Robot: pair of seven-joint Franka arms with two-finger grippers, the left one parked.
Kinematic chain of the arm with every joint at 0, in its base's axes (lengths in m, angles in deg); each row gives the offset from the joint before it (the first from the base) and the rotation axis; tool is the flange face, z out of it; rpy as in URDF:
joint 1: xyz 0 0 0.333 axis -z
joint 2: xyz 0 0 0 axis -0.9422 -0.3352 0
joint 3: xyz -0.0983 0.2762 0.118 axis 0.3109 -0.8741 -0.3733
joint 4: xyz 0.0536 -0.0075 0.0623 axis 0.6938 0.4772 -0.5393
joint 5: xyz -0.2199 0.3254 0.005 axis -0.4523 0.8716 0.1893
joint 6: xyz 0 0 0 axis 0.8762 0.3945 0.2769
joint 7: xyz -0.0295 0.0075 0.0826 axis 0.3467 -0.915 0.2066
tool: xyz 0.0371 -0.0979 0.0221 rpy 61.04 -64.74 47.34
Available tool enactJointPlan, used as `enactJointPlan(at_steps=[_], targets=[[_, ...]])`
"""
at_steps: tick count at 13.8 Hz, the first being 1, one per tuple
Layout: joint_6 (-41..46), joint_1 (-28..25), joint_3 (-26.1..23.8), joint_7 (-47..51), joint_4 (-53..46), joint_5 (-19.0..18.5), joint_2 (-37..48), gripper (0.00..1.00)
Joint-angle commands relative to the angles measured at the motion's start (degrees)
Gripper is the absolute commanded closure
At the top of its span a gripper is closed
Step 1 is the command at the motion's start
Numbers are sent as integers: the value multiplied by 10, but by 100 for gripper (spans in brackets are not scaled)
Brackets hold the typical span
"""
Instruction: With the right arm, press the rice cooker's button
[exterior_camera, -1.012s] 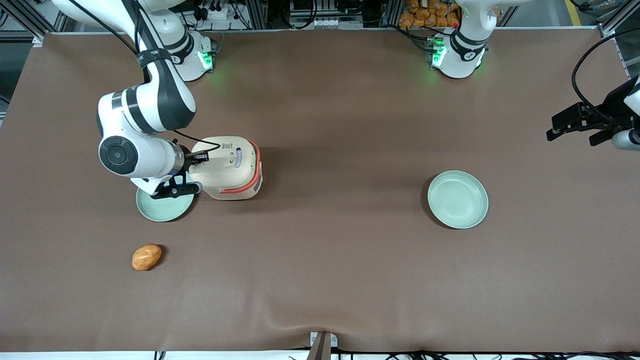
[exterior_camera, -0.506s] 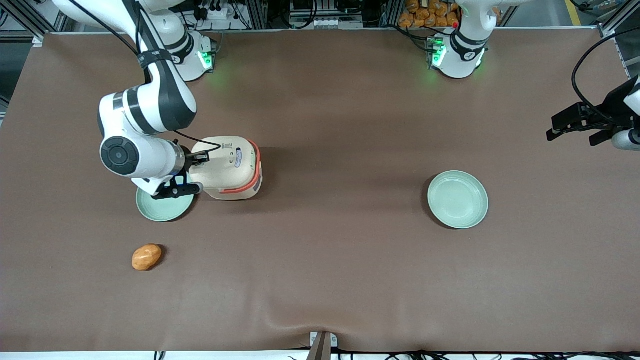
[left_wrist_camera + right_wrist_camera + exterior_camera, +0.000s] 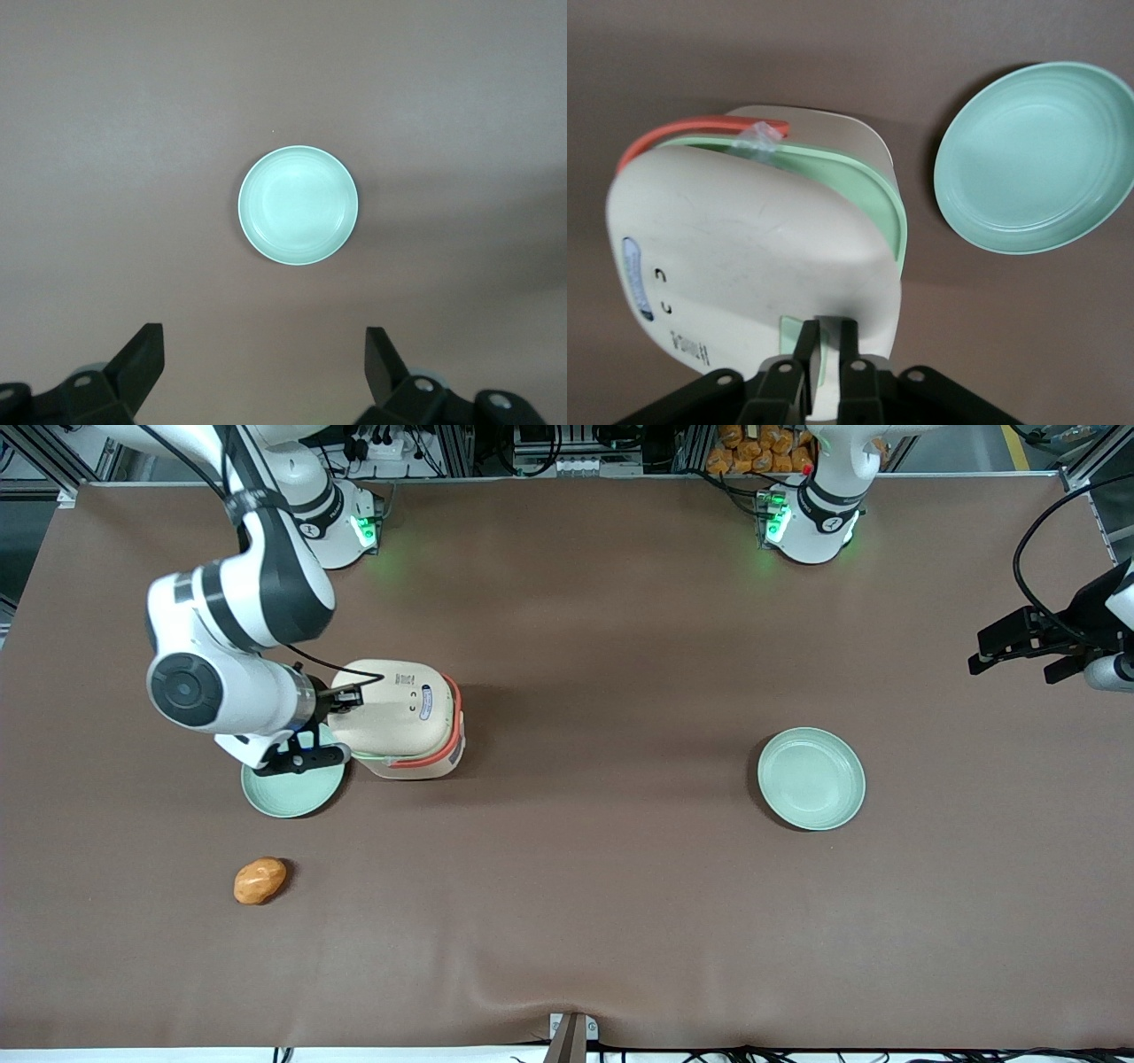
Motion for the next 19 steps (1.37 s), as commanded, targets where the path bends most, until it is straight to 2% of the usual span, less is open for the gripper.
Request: enactJointPlan(at_steps=[1,4,7,8,13,14,17,19], targets=[[30,-2,3,-2,-44,5,24,70],[33,-2,4,-2,-84,3,47,34],[36,11,3,-2,-114,0,61,4],[36,17,3,-2,-116,-1,67,0],[50,75,4,-3,-145,-5,93,0],[49,81,6,-3,-155,-10,97,0],[69,100,11,-34,-166,-62,110,0],[77,107,37,-74,-166,-56,111,0]])
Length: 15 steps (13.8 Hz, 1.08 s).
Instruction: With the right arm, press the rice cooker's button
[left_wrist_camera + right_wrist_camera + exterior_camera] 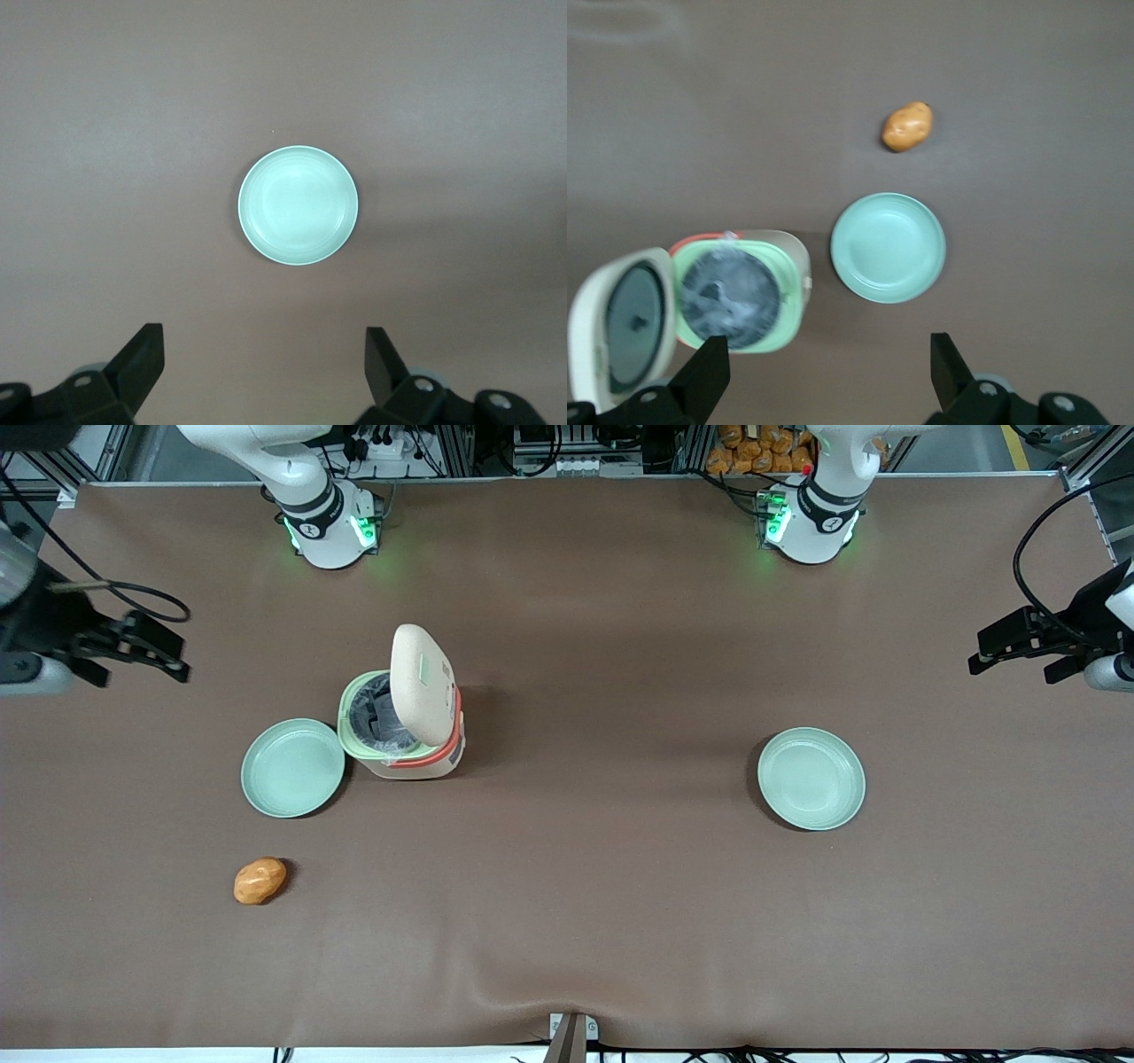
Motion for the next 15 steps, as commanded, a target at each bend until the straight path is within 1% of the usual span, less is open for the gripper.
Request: enactJointPlan(at_steps=[1,6,9,15], targets=[[11,10,19,-34,-2,-5,4,0],[12,12,21,-33,-1,-6,4,0],[38,9,28,-24,-2,-6,3,0],[58,5,28,10,-5,-6,3,0]])
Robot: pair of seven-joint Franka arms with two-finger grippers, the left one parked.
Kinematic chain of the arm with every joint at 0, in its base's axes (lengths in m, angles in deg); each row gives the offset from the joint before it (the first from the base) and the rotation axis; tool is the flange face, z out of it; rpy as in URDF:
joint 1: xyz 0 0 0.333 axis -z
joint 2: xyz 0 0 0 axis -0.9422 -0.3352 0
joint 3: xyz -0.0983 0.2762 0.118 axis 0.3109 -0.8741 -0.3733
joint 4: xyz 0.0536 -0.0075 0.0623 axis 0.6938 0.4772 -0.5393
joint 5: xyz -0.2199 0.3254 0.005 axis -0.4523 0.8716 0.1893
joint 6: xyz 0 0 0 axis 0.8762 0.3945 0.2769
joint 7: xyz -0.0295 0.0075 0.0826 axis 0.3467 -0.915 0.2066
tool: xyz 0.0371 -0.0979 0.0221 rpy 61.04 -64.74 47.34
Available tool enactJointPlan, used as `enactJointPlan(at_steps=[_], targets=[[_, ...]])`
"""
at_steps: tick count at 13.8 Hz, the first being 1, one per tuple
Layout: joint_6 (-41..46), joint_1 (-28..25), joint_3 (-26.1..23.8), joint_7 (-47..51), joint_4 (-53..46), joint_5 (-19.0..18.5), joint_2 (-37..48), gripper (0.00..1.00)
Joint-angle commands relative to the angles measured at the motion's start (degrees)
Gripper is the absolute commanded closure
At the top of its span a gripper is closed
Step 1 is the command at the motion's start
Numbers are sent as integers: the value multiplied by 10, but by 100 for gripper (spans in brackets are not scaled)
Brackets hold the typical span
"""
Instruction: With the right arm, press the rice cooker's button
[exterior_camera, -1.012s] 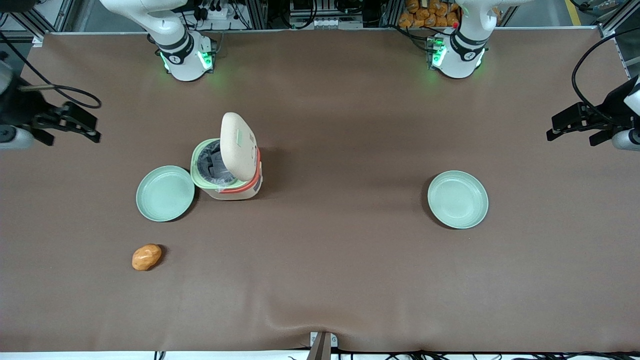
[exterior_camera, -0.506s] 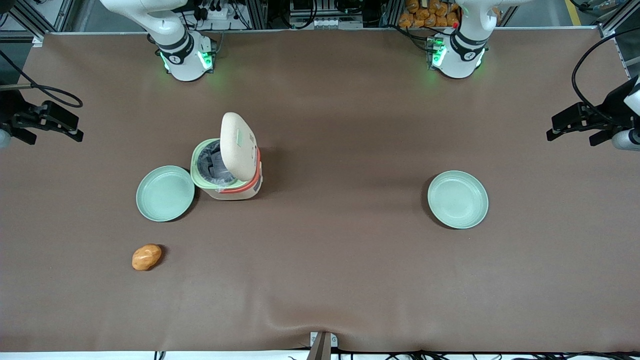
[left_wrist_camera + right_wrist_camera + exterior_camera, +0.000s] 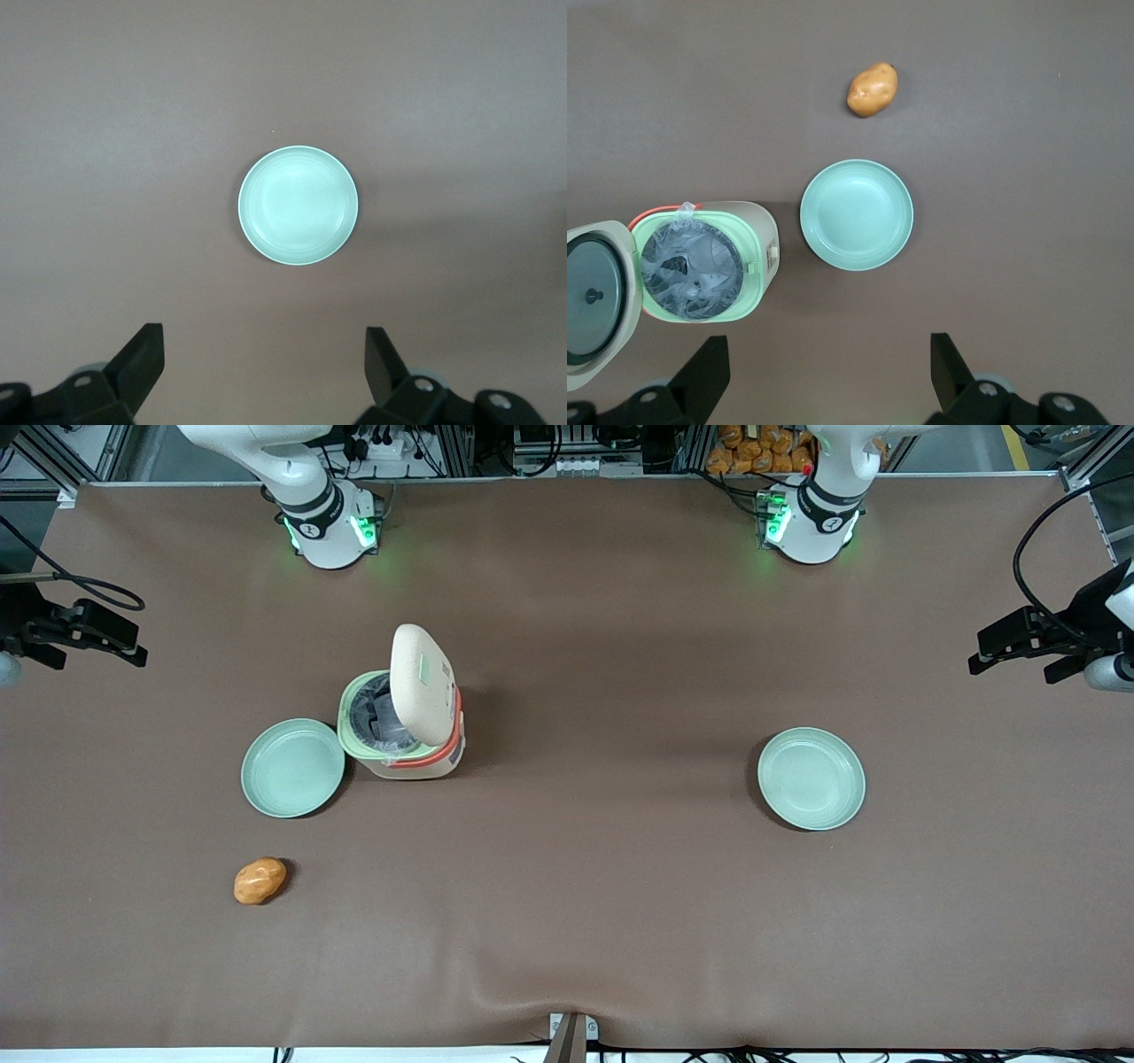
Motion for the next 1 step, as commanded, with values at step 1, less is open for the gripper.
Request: enactJointPlan(at_steps=[1], targets=[[13,-2,-4,20,-7,-7,2,0]])
